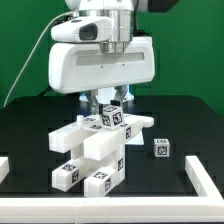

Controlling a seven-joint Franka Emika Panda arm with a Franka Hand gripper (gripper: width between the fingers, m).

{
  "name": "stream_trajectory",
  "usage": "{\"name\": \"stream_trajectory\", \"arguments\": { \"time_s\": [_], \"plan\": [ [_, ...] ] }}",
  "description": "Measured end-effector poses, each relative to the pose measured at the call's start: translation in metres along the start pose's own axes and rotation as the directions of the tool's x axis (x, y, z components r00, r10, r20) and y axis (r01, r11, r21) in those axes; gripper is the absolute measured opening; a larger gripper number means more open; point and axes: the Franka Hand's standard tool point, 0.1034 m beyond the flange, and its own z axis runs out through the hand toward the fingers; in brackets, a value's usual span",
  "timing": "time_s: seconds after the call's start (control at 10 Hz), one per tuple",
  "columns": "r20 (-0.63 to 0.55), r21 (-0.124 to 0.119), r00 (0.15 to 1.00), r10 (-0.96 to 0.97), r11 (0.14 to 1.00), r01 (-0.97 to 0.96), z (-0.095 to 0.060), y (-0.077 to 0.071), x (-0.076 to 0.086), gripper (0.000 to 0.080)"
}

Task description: Assemble chair

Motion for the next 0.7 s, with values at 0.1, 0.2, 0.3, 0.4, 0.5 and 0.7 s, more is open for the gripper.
{"name": "stream_trajectory", "arguments": {
  "time_s": [0.1,0.2,0.3,0.4,0.5,0.7],
  "plan": [
    [0.0,0.0,0.997,0.072,0.997,-0.072,0.0,0.0,0.0,0.0284],
    [-0.001,0.001,0.992,0.127,0.992,-0.127,0.0,-0.0002,0.0002,0.0284],
    [-0.001,0.002,0.975,0.221,0.975,-0.221,0.0,-0.0004,0.0003,0.0284],
    [-0.001,0.003,0.964,0.265,0.964,-0.265,0.0,-0.0006,0.0004,0.0284],
    [-0.003,0.002,0.937,0.349,0.937,-0.349,0.0,-0.001,0.001,0.0284],
    [-0.007,0.003,0.835,0.551,0.835,-0.551,0.0001,-0.0037,0.0035,0.0284]
  ]
}}
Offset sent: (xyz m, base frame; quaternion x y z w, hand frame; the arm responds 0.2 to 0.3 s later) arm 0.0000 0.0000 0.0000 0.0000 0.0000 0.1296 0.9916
